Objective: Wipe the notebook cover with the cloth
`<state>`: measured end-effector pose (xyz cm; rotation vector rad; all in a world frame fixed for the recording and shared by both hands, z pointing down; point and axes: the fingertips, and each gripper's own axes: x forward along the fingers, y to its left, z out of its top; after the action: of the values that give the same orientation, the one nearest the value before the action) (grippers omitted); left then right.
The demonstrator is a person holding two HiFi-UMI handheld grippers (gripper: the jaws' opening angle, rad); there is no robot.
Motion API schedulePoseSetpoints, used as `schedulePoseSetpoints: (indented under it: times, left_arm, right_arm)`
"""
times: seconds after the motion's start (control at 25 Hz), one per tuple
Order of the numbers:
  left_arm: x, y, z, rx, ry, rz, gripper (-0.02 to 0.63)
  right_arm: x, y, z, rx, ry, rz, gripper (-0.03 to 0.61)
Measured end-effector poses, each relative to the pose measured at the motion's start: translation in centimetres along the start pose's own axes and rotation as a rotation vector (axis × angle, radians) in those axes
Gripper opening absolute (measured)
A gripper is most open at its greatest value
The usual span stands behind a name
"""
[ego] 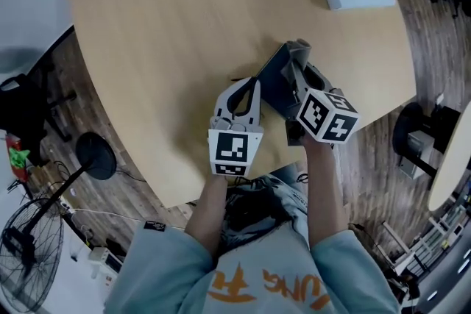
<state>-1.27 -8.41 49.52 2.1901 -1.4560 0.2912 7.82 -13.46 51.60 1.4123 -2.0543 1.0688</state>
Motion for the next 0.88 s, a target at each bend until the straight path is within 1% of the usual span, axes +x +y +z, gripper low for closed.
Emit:
schedulePoseSetpoints:
  times: [0.12, 0.28, 0.52, 0.68, 0.88]
  left_arm:
    - [0.0, 0.5, 0.3, -0.009, -0.02, 0.009, 0.018]
    - [0.0, 1.3, 0.4, -0.013, -0.027, 0.017, 0.018]
    - [-0.1, 2.5, 0.5, -0.039, -0.051, 0.031, 0.018]
    - [0.2, 2.2, 0.4, -0.039, -0.04, 0.021, 0.018]
    - [0.2, 2.3, 0.1, -0.032, -0.025, 0.015, 0.018]
  right_arm:
    - [1.2, 0.7, 0.5, -0.021, 0.012, 0.008, 0.032]
    - [2.7, 1.6, 0.8, -0.039, 0.03, 0.014, 0.032]
    - [4.2, 1.8, 0.4, -0.065, 0.052, -0.002, 0.032]
    - [4.3, 1.7, 0.3, -0.091, 0.065, -0.019, 0.032]
    - [4.2, 1.4, 0.1, -0.081, 0.075, -0.04, 0.032]
